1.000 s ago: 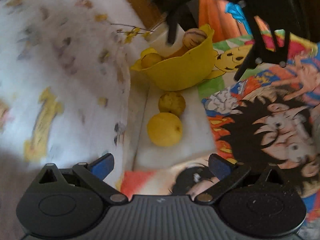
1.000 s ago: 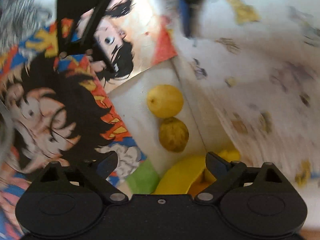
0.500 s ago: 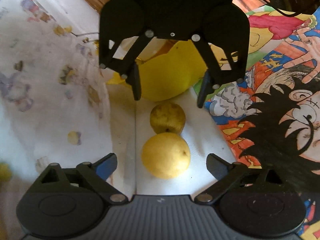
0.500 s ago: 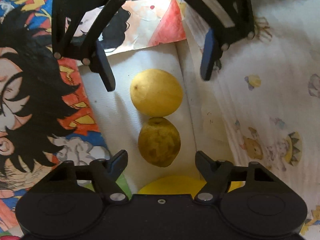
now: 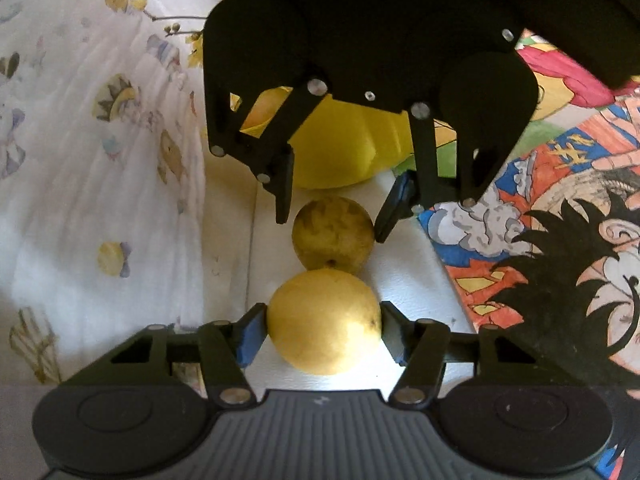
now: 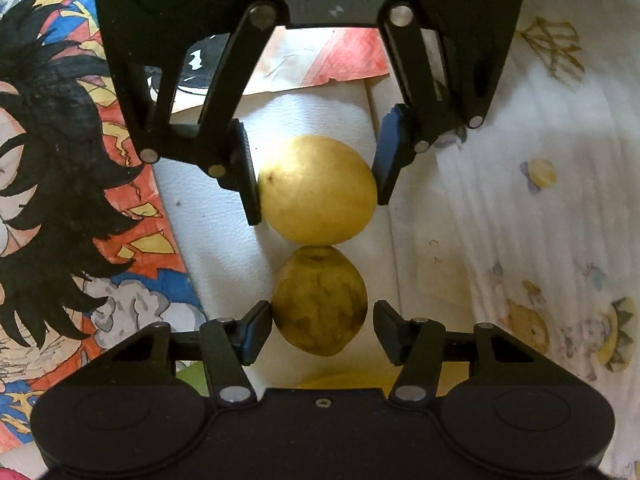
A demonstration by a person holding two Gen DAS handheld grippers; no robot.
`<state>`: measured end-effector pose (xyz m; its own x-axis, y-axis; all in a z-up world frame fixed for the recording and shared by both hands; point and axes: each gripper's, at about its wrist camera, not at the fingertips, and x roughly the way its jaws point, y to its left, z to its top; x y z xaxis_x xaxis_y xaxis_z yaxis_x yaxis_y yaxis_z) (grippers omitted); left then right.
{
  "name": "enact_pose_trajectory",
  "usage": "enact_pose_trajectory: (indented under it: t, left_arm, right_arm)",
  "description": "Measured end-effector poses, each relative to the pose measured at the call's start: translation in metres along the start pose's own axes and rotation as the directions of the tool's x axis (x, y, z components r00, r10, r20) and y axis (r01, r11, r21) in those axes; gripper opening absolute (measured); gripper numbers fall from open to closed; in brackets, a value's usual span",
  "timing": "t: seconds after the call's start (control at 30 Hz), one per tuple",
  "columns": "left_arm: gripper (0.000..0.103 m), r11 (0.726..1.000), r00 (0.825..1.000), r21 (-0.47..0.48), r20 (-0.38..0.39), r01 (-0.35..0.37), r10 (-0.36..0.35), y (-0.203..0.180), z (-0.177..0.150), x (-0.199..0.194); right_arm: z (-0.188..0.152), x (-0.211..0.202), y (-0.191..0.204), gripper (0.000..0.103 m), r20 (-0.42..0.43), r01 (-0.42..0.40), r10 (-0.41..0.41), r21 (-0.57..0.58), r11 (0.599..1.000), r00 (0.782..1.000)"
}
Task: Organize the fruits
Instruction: 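Grasp a yellow lemon with the left tool while the right tool grasps the other lemon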
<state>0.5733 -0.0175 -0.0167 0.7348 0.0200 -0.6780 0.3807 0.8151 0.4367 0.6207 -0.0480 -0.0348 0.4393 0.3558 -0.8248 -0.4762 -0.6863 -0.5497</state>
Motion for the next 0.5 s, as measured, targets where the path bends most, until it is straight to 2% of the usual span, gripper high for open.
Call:
enact_pose_trajectory:
  t: [0.2,0.33,0.4,0.5]
  left_arm:
    - [0.063,0.998,1.0,-0.055,-0.011,0.006,-0.007,0.008,-0.004,-0.003]
    - [0.063,0.993,0.999,-0.121,-0.034,0.0,-0.004,0.017,-0.009,-0.009]
    - [0.063,0.984,0.999,-0.177,-0.052,-0.007,-0.003,0.015,-0.016,-0.021]
    - [0.063,0.964,0.997,-0.265,-0.082,-0.013,-0.009,0.022,-0.024,-0.03]
  right_arm:
    - [0.005,0.003,-0.006,0.054,0.015,-0.001,0.001,0.041,0.999,1.0]
    - [0.012,-0.001,-0.016,0.053,0.016,-0.021,0.019,0.135,0.991,1.0]
    - [0.012,-0.004,-0.027,0.053,0.029,-0.067,0.062,0.227,0.972,0.998]
    - [0.01,-0.01,-0.044,0.054,0.064,-0.153,0.139,0.384,0.911,0.988]
